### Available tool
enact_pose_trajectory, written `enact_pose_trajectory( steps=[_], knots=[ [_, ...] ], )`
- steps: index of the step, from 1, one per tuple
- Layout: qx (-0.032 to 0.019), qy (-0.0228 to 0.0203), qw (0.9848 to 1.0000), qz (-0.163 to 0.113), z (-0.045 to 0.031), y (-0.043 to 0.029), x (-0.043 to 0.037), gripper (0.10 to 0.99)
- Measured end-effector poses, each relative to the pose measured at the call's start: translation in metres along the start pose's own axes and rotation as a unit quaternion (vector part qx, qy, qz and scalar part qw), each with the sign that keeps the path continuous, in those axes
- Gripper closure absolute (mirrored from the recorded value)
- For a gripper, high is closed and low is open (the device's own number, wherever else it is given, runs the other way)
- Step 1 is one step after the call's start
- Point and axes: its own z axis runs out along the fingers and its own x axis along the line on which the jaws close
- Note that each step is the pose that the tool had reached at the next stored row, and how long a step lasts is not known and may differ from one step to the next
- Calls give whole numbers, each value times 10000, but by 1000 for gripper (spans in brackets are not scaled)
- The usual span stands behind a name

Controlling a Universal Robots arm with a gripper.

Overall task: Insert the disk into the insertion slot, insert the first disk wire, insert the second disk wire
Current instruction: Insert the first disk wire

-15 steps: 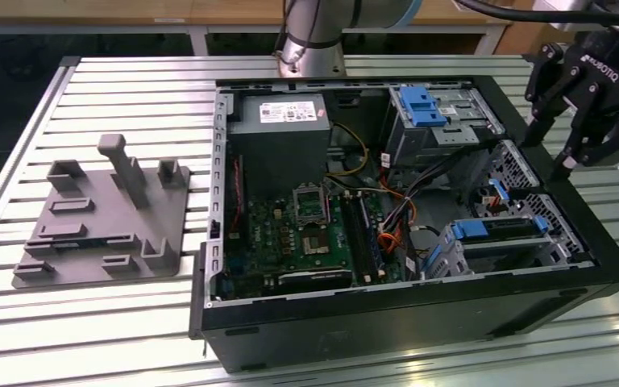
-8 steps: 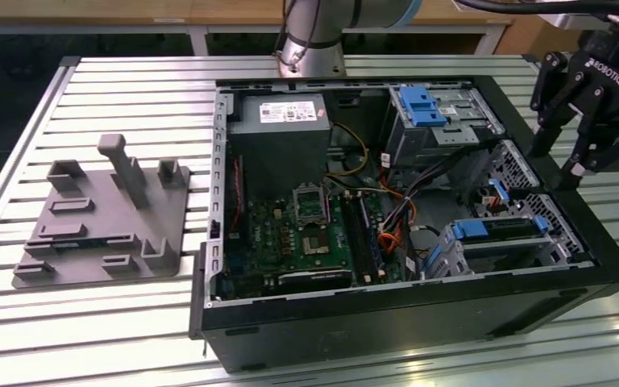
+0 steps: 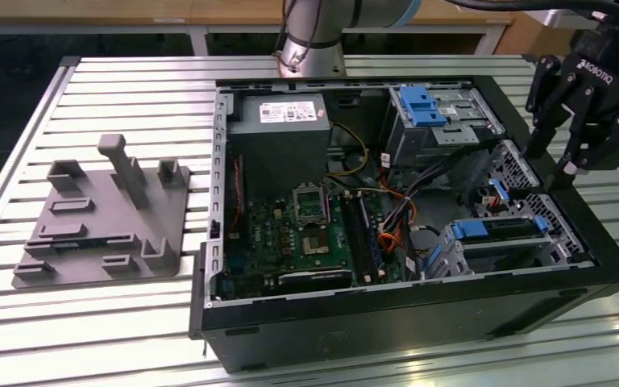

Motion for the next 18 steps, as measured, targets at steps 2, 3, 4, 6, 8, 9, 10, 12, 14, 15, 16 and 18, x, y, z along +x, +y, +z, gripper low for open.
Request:
enact_pose_trajectory(
  steps=[2, 3, 4, 6, 8, 9, 10, 12, 14, 15, 16, 18],
  knots=[
    [-30, 45, 10000, -4, 6, -2, -58, 529],
    [-39, 68, 10000, -5, 9, -6, -87, 529],
    [-44, 93, 9999, -6, 15, -12, -116, 529],
    [-53, 119, 9999, -7, 34, -51, -145, 529],
    [-65, 129, 9999, -8, 59, -94, -160, 529],
    [-67, 131, 9999, -9, 77, -103, -165, 529],
    [-67, 133, 9999, -7, 93, -102, -171, 529],
    [-71, 144, 9999, 14, 128, -102, -191, 529],
    [-76, 154, 9998, 39, 163, -101, -208, 529],
    [-77, 157, 9998, 45, 180, -101, -215, 529],
    [-77, 162, 9998, 45, 196, -101, -222, 529],
    [-81, 164, 9998, 44, 233, -101, -236, 529]
  ],
)
